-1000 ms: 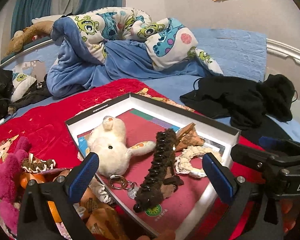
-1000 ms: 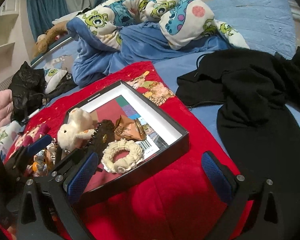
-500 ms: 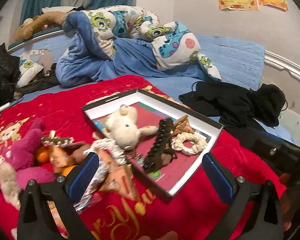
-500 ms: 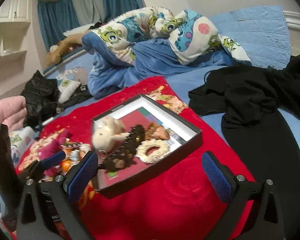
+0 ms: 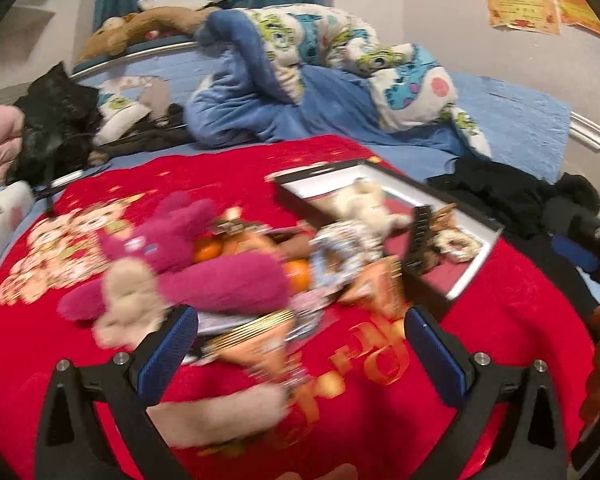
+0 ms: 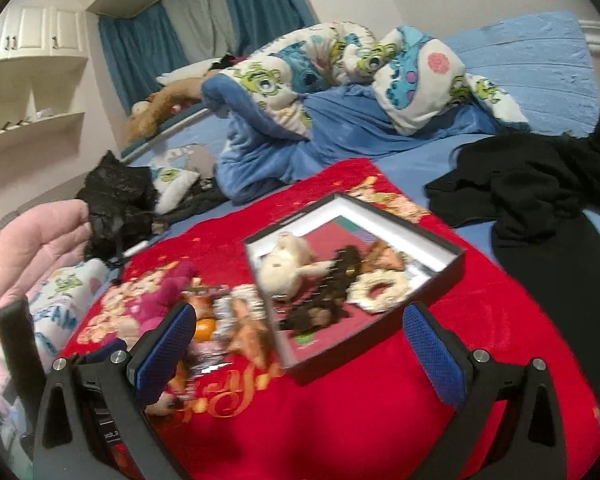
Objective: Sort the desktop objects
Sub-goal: 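Move both tools back to the pile of toys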
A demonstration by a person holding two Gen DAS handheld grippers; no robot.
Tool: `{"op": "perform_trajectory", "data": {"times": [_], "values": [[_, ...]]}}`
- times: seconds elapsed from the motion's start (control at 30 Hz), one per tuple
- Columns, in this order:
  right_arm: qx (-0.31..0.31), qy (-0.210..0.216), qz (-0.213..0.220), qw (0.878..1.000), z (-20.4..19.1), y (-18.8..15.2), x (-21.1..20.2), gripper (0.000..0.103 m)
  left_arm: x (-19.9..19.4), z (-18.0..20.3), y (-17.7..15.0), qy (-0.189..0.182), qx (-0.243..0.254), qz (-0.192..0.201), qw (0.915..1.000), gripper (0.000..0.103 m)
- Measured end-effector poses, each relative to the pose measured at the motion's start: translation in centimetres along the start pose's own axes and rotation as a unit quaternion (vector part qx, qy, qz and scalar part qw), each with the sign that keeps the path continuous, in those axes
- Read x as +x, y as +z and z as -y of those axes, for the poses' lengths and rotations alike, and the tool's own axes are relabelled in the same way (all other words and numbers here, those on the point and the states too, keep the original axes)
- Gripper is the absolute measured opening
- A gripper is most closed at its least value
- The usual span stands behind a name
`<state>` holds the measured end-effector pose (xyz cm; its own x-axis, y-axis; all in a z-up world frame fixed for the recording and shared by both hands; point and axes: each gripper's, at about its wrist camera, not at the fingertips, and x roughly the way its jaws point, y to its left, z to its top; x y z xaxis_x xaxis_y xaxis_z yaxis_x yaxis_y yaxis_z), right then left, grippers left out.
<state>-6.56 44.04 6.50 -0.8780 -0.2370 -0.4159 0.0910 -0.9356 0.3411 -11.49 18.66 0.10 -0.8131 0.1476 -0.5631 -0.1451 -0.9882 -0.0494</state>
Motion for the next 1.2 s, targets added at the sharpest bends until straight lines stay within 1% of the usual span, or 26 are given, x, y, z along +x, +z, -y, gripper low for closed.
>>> {"op": "perform_trajectory", "data": {"times": [0.13,0.23,0.33,0.47,0.57,0.7,0.83,0.93,1.03,1.2], "values": [[-0.008,0.028,0.000,1.000,-2.6,-0.6,0.1,0.103,-1.7,-3.4,-0.9,0.023,-0.015,0.000,0.9996,0.103],[-0.021,0.047,-0.003,0.999,-4.9,-0.9,0.7,0.103,-3.1,-5.8,-1.6,0.050,-0.019,0.002,0.9986,0.103],[-0.027,0.069,-0.007,0.997,-7.0,-1.5,1.4,0.103,-4.3,-8.1,-2.1,0.066,-0.028,0.003,0.9974,0.103],[-0.048,0.087,-0.017,0.995,-9.6,-2.4,2.6,0.103,-5.1,-10.8,-2.5,0.085,-0.042,0.002,0.9955,0.103],[-0.070,0.093,-0.028,0.993,-11.4,-3.0,3.6,0.103,-5.2,-12.1,-2.6,0.090,-0.050,0.000,0.9947,0.103],[-0.081,0.098,-0.041,0.991,-12.4,-3.8,4.6,0.103,-4.7,-13.2,-2.8,0.094,-0.054,-0.005,0.9941,0.103],[-0.094,0.100,-0.046,0.989,-12.9,-4.4,5.6,0.103,-3.3,-13.7,-2.9,0.094,-0.055,-0.014,0.9939,0.103],[-0.103,0.103,-0.049,0.988,-13.1,-4.9,6.1,0.103,-1.9,-13.8,-2.7,0.087,-0.054,-0.023,0.9945,0.103],[-0.091,0.112,-0.062,0.988,-12.7,-5.2,6.9,0.103,-0.7,-13.6,-2.4,0.088,-0.045,-0.025,0.9948,0.103],[-0.074,0.115,-0.083,0.987,-12.0,-5.6,8.4,0.103,1.1,-13.7,-1.9,0.085,-0.038,-0.031,0.9952,0.103]]}}
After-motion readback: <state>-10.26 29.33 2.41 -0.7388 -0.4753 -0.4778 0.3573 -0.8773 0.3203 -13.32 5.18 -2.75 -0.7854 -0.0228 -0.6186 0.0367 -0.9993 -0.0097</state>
